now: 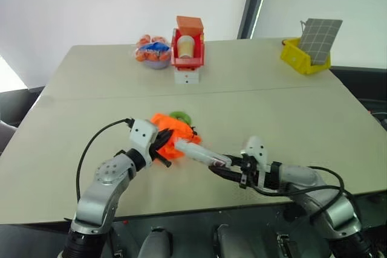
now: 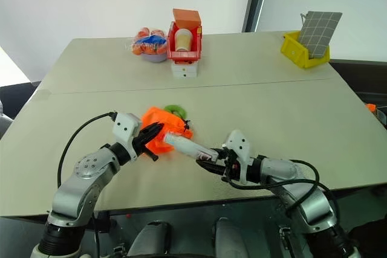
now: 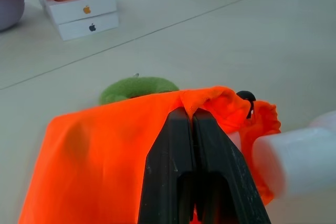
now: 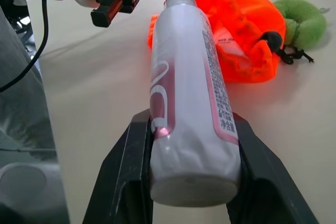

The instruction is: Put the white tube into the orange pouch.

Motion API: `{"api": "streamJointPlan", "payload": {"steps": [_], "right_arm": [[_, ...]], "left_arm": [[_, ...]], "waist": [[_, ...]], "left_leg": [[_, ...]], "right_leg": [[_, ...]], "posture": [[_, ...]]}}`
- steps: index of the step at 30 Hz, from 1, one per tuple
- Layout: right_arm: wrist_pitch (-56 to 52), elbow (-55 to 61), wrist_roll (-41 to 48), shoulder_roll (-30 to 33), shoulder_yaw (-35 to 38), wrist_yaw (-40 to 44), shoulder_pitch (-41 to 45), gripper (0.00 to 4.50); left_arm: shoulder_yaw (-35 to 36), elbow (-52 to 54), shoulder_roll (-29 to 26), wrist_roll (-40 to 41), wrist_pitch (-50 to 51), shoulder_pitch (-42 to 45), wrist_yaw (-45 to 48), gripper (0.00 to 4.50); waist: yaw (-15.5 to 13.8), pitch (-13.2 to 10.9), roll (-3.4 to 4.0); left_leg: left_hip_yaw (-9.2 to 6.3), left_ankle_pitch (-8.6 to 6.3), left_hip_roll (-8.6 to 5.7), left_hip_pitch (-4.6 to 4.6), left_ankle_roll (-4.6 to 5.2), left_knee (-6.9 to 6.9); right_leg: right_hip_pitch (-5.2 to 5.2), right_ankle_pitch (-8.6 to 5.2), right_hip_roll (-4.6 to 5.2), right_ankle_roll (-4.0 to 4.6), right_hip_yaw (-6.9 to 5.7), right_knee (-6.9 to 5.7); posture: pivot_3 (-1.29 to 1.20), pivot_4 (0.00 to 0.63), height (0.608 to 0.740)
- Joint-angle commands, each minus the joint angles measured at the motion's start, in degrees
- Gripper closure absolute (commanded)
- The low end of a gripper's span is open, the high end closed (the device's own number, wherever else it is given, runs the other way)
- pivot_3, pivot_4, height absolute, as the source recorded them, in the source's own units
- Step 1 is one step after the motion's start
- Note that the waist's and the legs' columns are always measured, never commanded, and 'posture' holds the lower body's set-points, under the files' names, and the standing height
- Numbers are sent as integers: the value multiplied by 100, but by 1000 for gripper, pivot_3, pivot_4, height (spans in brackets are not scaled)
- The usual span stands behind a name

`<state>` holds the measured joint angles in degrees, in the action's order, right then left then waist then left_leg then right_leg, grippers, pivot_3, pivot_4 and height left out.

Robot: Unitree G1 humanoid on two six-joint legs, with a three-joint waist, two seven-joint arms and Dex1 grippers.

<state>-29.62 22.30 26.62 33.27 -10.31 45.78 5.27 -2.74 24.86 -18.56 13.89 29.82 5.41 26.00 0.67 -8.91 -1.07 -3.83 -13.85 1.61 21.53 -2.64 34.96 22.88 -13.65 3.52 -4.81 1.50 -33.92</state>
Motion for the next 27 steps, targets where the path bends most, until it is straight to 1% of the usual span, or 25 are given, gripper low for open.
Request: {"api": "streamJointPlan", "payload": {"steps": [1, 6, 12, 19, 22, 24, 27], "right_arm": [[153, -99, -229, -226, -214, -21, 345, 3417], [250, -468, -678, -516, -522, -140, 723, 3417], [306, -894, -1050, -1031, -884, -238, 1230, 3417], [278, -1881, -1706, -1766, -1321, -560, 2093, 3417], [406, -2326, -1798, -2213, -1298, -761, 2335, 3417], [535, -2420, -1897, -2313, -1294, -814, 2362, 3417], [493, -2501, -1972, -2457, -1215, -970, 2363, 3417]], "left_arm": [[-60, 307, -9, 140, -12, 147, 73, 4500], [-159, 439, -55, 267, 57, 186, 198, 4500], [-304, 600, -87, 402, 224, 217, 326, 4500], [-346, 689, -111, 505, 304, 197, 358, 4500], [-339, 749, -141, 539, 337, 148, 349, 4500], [-304, 776, -167, 544, 348, 105, 335, 4500], [-225, 819, -199, 587, 371, 40, 320, 4500]], "waist": [[-1, 0, 0], [14, 1, 1], [30, 0, 2], [41, 0, 4], [38, 1, 5], [23, 1, 5], [23, 1, 6]], "left_leg": [[0, -2, 0, -2, 4, -3], [-12, -4, 16, -15, 10, -21], [-15, -5, 19, -14, 12, -25], [-16, -5, 19, -15, 12, -24], [-18, -5, 19, -16, 13, -26], [-22, -5, 19, -15, 13, -29], [-24, -4, 18, -12, 13, -29]], "right_leg": [[1, 1, -2, -1, 0, -11], [4, 1, -30, -1, -4, -25], [9, 1, -36, -1, -3, -29], [9, 2, -36, 1, -3, -32], [11, 4, -38, 3, -3, -38], [11, 14, -39, 19, -3, -38], [11, 14, -40, 20, -3, -36]], "posture": [[0, 150, 740], [0, 150, 740], [0, 150, 740], [0, 150, 740], [0, 150, 740], [0, 150, 740], [0, 150, 740]]}}
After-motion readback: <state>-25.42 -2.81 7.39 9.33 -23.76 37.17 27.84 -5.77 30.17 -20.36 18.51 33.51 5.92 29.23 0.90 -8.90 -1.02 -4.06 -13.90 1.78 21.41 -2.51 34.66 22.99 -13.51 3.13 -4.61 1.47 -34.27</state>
